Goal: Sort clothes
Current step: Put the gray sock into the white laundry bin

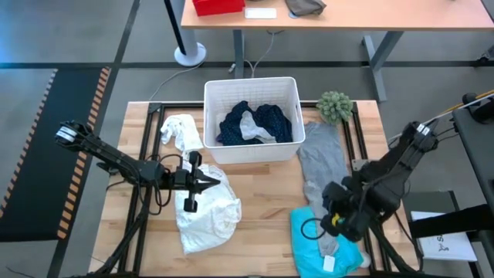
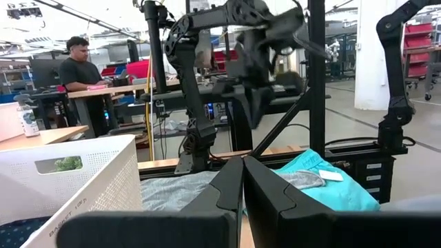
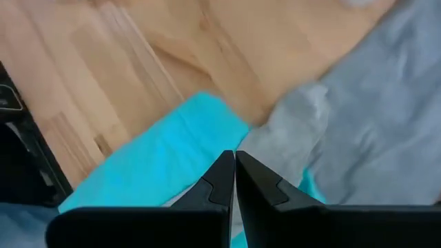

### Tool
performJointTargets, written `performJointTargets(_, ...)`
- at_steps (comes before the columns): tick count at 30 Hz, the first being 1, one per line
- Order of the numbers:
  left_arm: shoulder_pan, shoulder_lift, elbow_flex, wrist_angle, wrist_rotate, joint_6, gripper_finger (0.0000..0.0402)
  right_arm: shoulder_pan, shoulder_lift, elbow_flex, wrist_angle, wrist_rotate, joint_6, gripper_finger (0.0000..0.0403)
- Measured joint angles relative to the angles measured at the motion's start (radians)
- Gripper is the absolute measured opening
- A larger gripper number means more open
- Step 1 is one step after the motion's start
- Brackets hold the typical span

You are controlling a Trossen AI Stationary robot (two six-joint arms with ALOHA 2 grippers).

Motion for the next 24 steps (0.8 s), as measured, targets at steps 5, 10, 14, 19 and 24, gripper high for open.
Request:
performJointTargets(5,0.0,0.0,0.0,0.0,0.0,0.0,0.0,0.055,0.0,-0.115,0.065,-0.031,0.146,0.0)
performJointTargets(10,0.0,0.0,0.0,0.0,0.0,0.0,0.0,0.079,0.0,-0.248,0.165,-0.094,0.27,0.0017)
performJointTargets(14,0.0,0.0,0.0,0.0,0.0,0.0,0.0,0.081,0.0,-0.34,0.268,-0.105,0.325,0.0064)
performJointTargets(19,0.0,0.0,0.0,0.0,0.0,-0.008,0.0,0.081,0.0,-0.402,0.312,-0.107,0.377,0.0141)
performJointTargets(24,0.0,0.0,0.0,0.0,0.0,-0.014,0.0,0.081,0.0,-0.432,0.312,-0.115,0.411,0.021)
